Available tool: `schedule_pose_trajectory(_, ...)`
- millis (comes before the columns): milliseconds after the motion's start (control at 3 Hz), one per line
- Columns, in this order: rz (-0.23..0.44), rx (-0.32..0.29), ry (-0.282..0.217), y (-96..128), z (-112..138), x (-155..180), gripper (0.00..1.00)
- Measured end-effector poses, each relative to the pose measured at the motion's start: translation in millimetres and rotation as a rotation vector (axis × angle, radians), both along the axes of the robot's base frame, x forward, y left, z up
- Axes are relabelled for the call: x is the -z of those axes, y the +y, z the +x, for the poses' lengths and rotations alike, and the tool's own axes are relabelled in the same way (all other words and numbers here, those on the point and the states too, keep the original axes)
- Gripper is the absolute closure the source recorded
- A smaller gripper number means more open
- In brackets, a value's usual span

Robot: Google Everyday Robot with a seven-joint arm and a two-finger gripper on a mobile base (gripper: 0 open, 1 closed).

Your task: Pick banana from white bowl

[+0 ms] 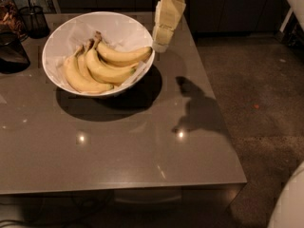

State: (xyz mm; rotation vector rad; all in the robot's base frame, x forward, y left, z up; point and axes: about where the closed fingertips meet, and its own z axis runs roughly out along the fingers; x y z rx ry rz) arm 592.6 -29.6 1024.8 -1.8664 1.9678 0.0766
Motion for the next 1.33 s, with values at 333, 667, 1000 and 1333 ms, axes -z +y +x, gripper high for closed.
schedule_pose_trajectory(333,0.014,0.014,-0.019,16,13,3,0.00)
schedule_pose_trajectory(667,0.044,0.009,0.026,55,32,16,0.00)
schedule_pose_trajectory(1000,0.068,0.029,0.087,88,50,34,0.00)
schedule_pose_trajectory(1333,0.093,0.078,0.141,107,63,49,0.00)
